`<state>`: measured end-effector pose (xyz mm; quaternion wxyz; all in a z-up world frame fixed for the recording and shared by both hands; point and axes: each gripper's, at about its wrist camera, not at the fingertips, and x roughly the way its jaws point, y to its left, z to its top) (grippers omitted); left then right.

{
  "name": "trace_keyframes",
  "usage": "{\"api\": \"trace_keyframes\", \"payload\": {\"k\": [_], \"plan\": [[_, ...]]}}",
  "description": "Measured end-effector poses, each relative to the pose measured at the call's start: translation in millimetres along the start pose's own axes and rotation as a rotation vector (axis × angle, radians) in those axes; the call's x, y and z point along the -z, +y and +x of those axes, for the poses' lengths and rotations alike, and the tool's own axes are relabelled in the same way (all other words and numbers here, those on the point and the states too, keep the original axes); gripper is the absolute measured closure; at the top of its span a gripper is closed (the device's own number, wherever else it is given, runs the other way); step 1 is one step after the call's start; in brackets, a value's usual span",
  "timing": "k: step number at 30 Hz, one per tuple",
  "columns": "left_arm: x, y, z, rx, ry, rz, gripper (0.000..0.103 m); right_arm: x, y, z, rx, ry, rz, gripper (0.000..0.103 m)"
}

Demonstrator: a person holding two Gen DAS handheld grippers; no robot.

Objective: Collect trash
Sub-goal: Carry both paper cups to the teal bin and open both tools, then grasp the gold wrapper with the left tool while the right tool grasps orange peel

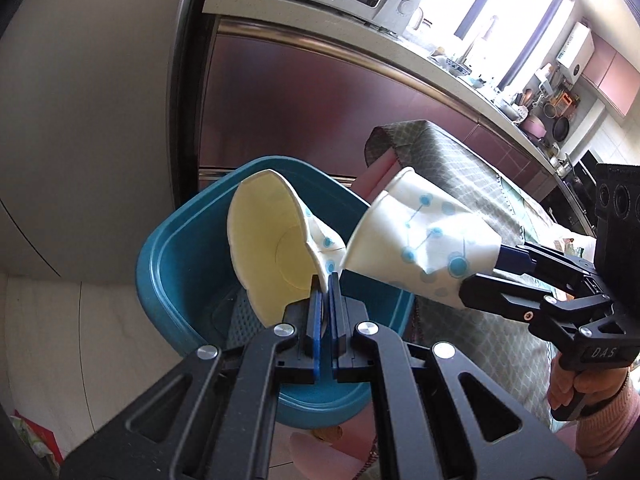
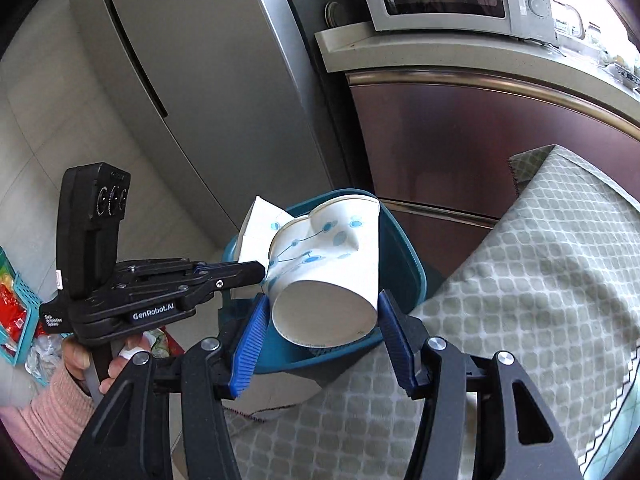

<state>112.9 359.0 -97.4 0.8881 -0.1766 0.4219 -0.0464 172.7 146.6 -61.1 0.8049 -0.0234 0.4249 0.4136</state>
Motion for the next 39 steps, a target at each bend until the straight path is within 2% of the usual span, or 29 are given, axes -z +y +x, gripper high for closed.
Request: {"api": "trace_keyframes", "payload": {"k": [4, 6, 9, 19, 26, 30, 35, 39], "plan": [[-2, 4, 13, -0.015, 0.011, -0.020, 0.096, -4, 0, 15, 0.021, 0.029, 0.000, 0.048], [-3, 7, 19, -0.013, 0.017, -0.034, 0.089, -5, -1, 21, 0.034, 0.037, 0.006, 0.046], [-3, 7, 28, -0.016, 0.025, -0.046, 0.089, -7, -6, 23, 0.029, 0.034, 0.027, 0.044], [1, -23, 23, 0.019, -0.010, 0.020, 0.084, 11, -24, -19, 0.011, -0.033, 0.060, 0.044], [2, -90, 0, 0.100, -0.075, 0.181, 0.075, 42, -37, -89, 0.033, -0.139, 0.065, 0.044], [9, -140, -6, 0.191, -0.083, 0.286, 0.072, 69, -57, -135, 0.084, -0.203, 0.106, 0.044], [24, -213, 5, 0.319, -0.037, 0.406, 0.065, 117, -90, -192, 0.219, -0.261, 0.207, 0.044], [40, -271, 24, 0.409, 0.033, 0.479, 0.063, 159, -123, -235, 0.341, -0.303, 0.324, 0.044]]}}
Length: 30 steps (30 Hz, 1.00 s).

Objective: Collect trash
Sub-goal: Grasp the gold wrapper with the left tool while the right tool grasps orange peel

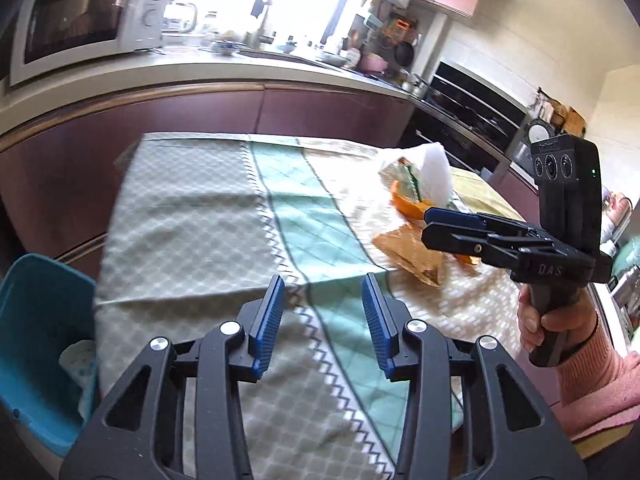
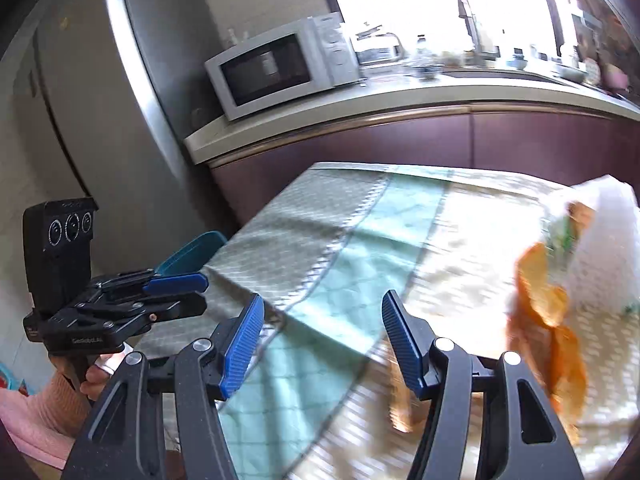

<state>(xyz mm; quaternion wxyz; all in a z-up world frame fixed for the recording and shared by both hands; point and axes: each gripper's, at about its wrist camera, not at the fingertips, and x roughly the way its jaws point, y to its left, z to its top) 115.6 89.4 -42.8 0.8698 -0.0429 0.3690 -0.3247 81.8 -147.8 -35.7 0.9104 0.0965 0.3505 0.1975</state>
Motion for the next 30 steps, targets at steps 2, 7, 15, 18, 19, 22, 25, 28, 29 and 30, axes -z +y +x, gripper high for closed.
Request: {"api": "trace_keyframes", "payload": {"k": [2, 7, 15, 18, 19, 22, 25, 28, 29, 30], "plan": [[0, -22, 21, 0.047, 0.036, 0.015, 0.063, 9, -28, -15, 0.062, -0.015, 0.050, 0.044], [2, -54, 63, 0.127, 0.112, 0.010, 0.062, 29, -84, -38, 0.175, -0.034, 0.146, 0.044], [8, -71, 108, 0.190, 0.206, -0.049, 0.059, 45, -120, -37, 0.197, -0.011, 0.204, 0.044], [7, -72, 118, 0.193, 0.230, -0.067, 0.057, 48, -124, -33, 0.196, 0.004, 0.206, 0.046], [6, -73, 121, 0.192, 0.236, -0.070, 0.057, 48, -124, -31, 0.191, 0.008, 0.206, 0.048], [2, -73, 131, 0.198, 0.253, -0.096, 0.057, 46, -127, -24, 0.189, 0.022, 0.206, 0.054], [-2, -72, 138, 0.202, 0.254, -0.123, 0.057, 44, -127, -18, 0.178, 0.034, 0.207, 0.061], [-7, -71, 143, 0.199, 0.255, -0.140, 0.061, 44, -127, -13, 0.160, 0.043, 0.208, 0.068], [-7, -71, 145, 0.196, 0.258, -0.146, 0.064, 45, -127, -12, 0.152, 0.046, 0.212, 0.070], [-8, -70, 146, 0.192, 0.260, -0.149, 0.069, 45, -127, -11, 0.145, 0.048, 0.216, 0.074]]}}
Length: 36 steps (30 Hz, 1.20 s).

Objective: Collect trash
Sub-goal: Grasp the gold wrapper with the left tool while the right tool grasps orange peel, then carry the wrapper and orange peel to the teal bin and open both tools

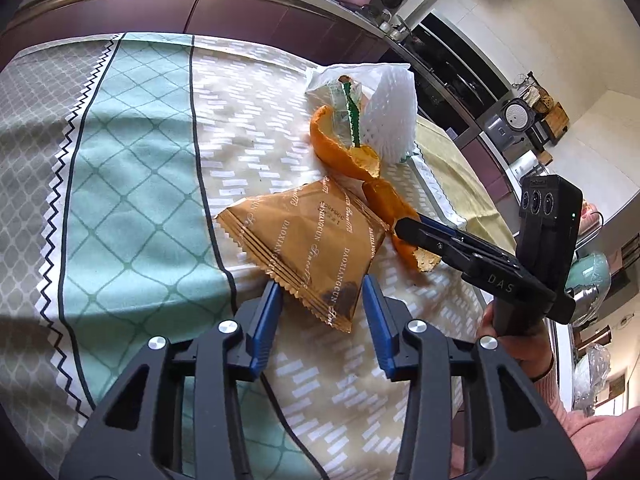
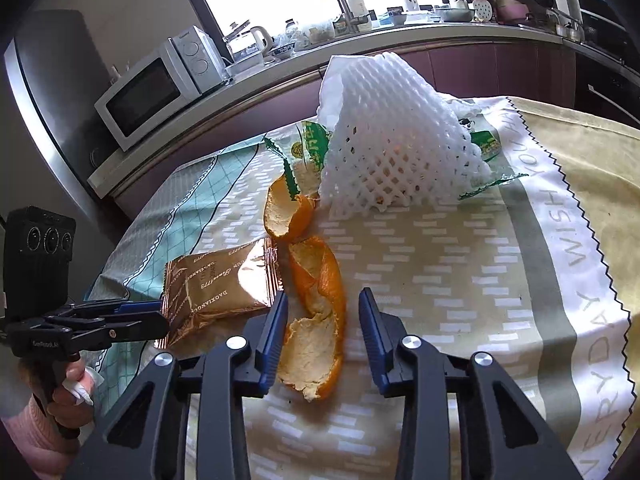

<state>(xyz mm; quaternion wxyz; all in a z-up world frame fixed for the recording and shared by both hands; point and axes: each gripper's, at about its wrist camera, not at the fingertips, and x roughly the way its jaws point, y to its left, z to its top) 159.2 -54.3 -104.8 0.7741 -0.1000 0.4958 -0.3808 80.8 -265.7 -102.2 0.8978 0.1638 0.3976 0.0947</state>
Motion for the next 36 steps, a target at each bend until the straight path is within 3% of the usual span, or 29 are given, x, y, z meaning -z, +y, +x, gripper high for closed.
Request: {"api": "trace_keyframes", "payload": {"k": [5, 7, 9, 21, 29, 36], "plan": [[-2, 3, 7, -0.010, 0.011, -0.018, 0.093, 2, -1, -2, -0.010, -0.003, 0.009, 0.083], [-3, 2, 10, -0.014, 0.008, -0.017, 0.094, 2, -3, -5, -0.010, -0.008, 0.019, 0.091], [-3, 0, 10, -0.011, 0.001, -0.007, 0.099, 3, -6, -8, -0.013, -0.011, 0.031, 0.092], [12, -2, -32, -0.015, -0.075, 0.057, 0.101, 12, 4, -36, -0.087, -0.039, 0.040, 0.094], [35, 18, -94, -0.047, -0.162, 0.048, 0.101, 1, 50, -39, -0.177, -0.055, -0.052, 0.094], [55, 38, -157, -0.124, -0.255, 0.031, 0.101, -9, 100, -22, -0.269, -0.035, -0.136, 0.094]]}}
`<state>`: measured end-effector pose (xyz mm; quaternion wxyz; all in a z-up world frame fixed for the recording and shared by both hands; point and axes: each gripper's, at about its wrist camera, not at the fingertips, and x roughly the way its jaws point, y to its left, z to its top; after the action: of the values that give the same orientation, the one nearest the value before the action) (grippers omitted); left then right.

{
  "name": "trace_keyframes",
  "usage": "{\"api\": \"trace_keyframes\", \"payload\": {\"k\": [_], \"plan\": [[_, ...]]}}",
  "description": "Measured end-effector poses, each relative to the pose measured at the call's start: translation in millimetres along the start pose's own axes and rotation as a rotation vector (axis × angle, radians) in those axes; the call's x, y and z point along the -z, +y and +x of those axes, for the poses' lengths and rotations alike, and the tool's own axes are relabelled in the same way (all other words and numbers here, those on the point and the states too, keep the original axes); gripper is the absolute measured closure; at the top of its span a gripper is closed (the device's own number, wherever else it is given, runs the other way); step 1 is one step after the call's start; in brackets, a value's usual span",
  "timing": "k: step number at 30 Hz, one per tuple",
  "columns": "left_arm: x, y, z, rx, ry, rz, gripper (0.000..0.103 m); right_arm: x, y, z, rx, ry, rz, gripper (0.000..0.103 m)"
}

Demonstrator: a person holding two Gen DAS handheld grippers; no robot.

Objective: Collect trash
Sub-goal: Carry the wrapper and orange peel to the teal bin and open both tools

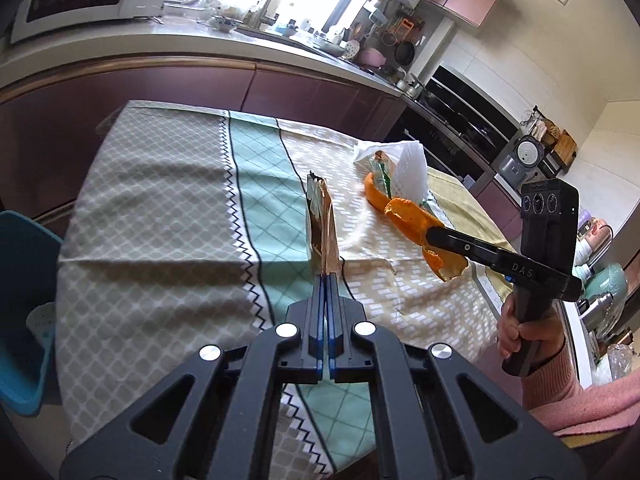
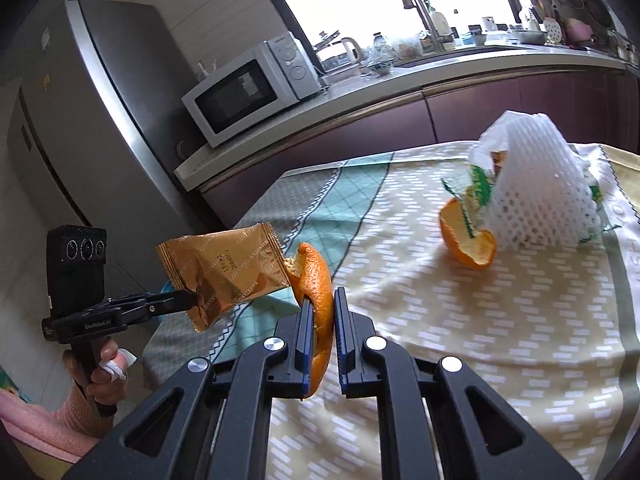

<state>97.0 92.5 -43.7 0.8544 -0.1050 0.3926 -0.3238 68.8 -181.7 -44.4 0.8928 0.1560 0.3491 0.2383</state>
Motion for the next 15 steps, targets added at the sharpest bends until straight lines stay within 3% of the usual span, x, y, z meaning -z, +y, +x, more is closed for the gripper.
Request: {"api": "trace_keyframes", "payload": {"k": [7, 15], "plan": [[5, 38, -72, -0.124, -0.108, -0.041, 0.101, -17, 47, 39, -0.110, 0.047, -0.081, 0.094], [20, 107, -153, -0.297, -0.210, -0.157, 0.101, -35, 119, 99, -0.234, 0.126, -0.201, 0.094]]}}
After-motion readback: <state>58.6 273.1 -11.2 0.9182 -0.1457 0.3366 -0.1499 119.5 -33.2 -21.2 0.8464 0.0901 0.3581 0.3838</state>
